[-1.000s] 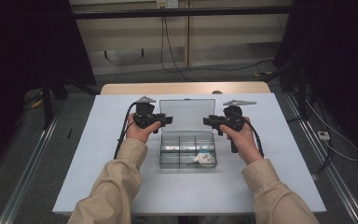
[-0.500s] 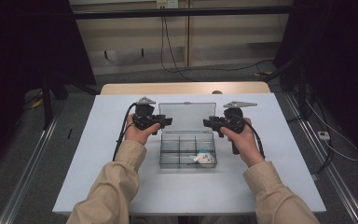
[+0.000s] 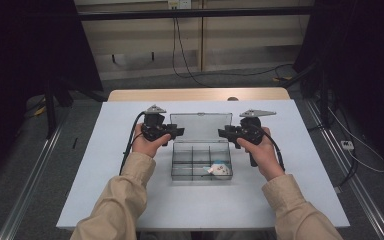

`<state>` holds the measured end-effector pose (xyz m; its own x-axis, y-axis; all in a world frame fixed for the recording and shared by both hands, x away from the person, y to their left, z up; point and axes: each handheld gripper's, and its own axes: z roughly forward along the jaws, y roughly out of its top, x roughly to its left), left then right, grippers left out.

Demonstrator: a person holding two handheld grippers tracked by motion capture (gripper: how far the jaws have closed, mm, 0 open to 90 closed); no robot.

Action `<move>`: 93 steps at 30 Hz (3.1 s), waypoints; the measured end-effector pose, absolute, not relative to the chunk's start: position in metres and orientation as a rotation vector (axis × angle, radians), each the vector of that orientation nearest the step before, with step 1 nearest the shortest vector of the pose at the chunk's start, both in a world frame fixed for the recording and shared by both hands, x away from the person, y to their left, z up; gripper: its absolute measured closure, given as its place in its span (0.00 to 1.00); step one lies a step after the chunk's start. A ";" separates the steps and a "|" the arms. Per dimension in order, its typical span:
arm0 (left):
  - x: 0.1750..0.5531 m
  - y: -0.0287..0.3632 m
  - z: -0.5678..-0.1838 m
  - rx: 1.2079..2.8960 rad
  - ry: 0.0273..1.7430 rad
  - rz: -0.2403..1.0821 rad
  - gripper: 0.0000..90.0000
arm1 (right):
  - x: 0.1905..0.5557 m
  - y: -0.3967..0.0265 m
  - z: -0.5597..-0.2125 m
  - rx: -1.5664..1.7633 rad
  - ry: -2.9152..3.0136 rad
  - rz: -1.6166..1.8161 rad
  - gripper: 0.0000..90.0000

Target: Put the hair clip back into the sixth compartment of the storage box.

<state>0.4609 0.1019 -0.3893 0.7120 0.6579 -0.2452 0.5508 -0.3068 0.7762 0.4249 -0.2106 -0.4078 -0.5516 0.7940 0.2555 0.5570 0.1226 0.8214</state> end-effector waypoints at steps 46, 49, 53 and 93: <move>0.435 0.121 -0.371 2.035 0.884 0.004 1.00 | 0.407 -0.215 -0.403 1.237 2.182 1.385 0.68; 0.435 0.122 -0.371 2.033 0.888 0.007 1.00 | 0.405 -0.215 -0.404 1.240 2.190 1.380 0.67; 0.434 0.121 -0.371 2.030 0.884 0.001 1.00 | 0.403 -0.215 -0.404 1.229 2.195 1.370 0.66; 0.419 0.122 -0.377 2.047 0.851 -0.004 1.00 | 0.365 -0.235 -0.399 1.259 2.176 1.380 0.48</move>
